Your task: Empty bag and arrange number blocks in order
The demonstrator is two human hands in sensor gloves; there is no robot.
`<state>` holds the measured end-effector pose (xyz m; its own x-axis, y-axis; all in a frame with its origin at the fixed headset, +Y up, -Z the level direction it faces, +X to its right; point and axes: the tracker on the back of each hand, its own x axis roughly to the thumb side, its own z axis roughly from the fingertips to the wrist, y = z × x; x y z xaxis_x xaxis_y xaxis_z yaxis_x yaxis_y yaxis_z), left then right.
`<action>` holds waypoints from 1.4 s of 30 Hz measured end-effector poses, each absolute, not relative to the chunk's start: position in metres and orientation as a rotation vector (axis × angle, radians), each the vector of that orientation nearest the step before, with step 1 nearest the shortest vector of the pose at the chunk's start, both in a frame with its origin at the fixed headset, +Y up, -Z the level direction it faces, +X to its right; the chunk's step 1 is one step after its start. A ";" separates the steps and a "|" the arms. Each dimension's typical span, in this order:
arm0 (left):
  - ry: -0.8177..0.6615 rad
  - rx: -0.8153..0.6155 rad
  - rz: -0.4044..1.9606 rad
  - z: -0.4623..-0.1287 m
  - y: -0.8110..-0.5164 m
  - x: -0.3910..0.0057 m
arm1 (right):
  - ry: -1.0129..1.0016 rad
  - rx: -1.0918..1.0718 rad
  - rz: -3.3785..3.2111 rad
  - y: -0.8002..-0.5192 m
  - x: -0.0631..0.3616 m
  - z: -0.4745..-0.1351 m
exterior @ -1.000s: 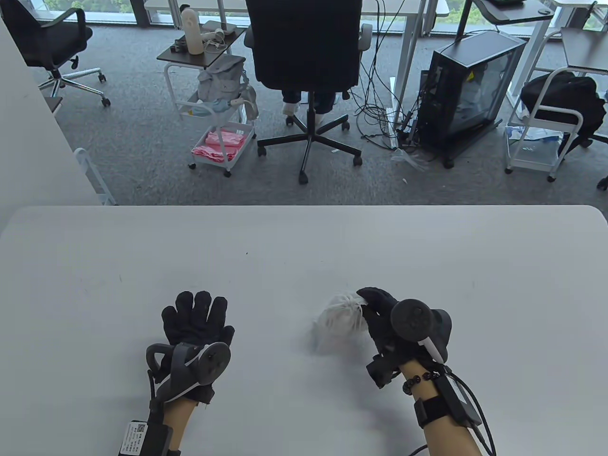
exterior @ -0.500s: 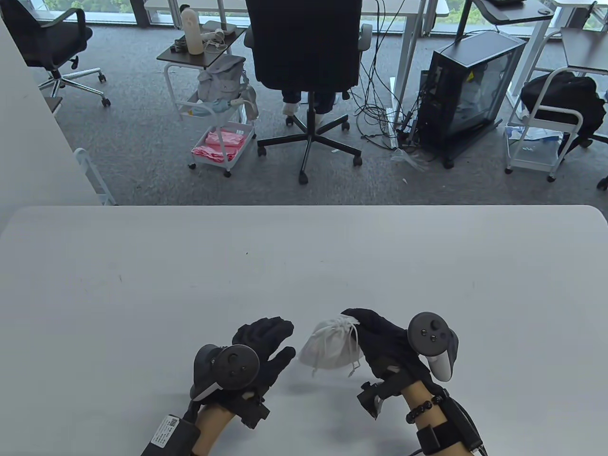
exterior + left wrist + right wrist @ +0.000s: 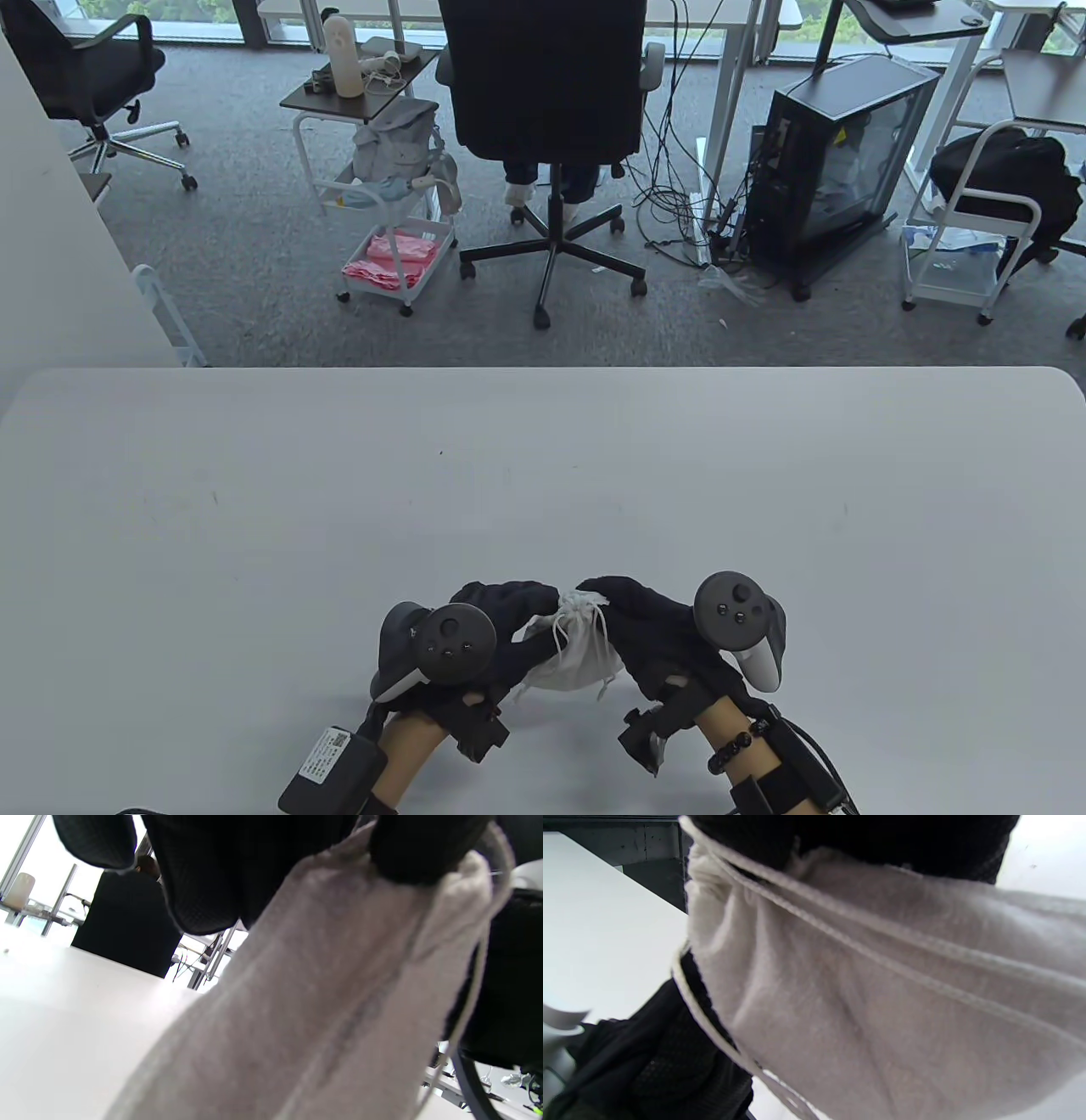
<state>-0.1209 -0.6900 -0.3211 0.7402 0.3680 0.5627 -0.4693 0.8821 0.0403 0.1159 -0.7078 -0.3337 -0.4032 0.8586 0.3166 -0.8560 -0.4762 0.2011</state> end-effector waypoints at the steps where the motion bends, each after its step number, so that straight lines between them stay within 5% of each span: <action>1: -0.572 0.212 0.459 -0.320 -0.689 -0.120 | -0.007 0.464 2.033 -0.707 0.115 -0.333; 11: -0.569 0.303 0.523 -0.316 -0.688 -0.131 | -0.193 0.546 2.177 -0.698 0.111 -0.323; 16: -0.438 0.356 0.724 -0.325 -0.688 -0.182 | -0.250 0.352 2.048 -0.702 0.143 -0.335; 25: -0.441 0.201 1.006 -0.336 -0.694 -0.191 | -0.082 0.466 2.009 -0.701 0.142 -0.346; 42: -0.641 0.024 0.933 -0.334 -0.697 -0.166 | 0.101 0.698 2.184 -0.680 0.098 -0.332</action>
